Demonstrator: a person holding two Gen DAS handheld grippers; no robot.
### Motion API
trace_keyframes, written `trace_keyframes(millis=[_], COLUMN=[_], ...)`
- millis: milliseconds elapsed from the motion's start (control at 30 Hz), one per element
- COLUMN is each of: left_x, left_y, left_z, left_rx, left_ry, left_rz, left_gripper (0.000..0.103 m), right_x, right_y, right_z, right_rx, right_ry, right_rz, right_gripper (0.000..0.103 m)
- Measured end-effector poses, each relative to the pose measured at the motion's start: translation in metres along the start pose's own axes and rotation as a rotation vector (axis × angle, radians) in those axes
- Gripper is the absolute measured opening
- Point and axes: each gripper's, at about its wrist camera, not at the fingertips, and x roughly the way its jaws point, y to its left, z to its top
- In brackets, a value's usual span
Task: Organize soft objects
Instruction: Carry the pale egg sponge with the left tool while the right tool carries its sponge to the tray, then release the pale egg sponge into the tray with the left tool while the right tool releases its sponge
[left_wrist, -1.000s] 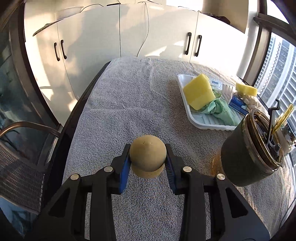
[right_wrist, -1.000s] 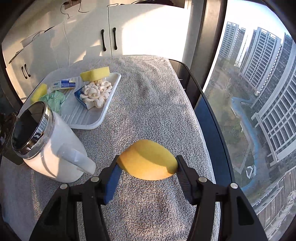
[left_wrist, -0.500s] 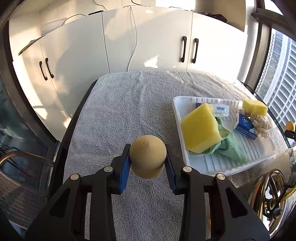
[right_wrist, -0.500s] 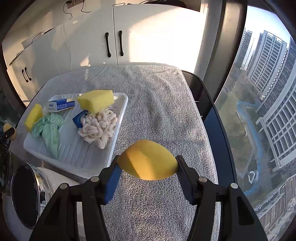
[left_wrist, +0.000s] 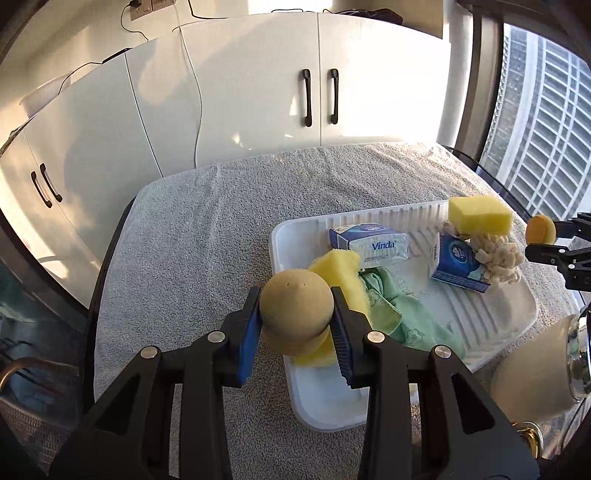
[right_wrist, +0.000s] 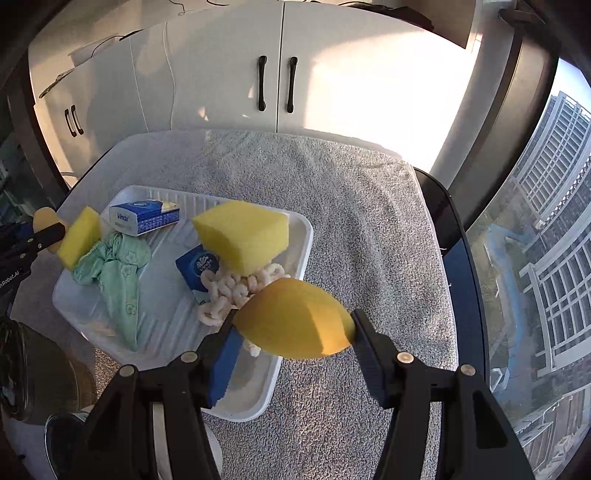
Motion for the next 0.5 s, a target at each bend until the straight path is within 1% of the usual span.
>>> trace_keyframes(millis=[200, 267, 333, 433, 500], left_x=[0.007, 0.009, 0.011, 0.019, 0.022], left_y=[-0.016, -0.02, -0.025, -0.031, -0.031], left_z=[0.012, 0.017, 0.023, 0.026, 0.027], left_rx=[0.056, 0.071, 0.091, 0.119, 0.112], left_ry=[-0.007, -0.008, -0.007, 0.003, 0.004], left_rz=[-0.023, -0.045, -0.063, -0.042, -0.044], left_gripper=[0.034, 0.034, 0.034, 0.034, 0.034], right_x=[0.021, 0.028, 0.03, 0.033, 0.038], right_y=[0.021, 0.026, 0.031, 0.033, 0.033], right_z=[0.012, 0.014, 0.016, 0.02, 0.021], right_rx=[-0.062, -0.086, -0.11, -0.115, -0.11], right_ry=[0.047, 0.068, 0.066, 0.074, 0.092], right_rz=[0.09, 0.109, 0.117, 0.155, 0.19], right_gripper=[0.061, 0.061, 0.061, 0.062, 0.062])
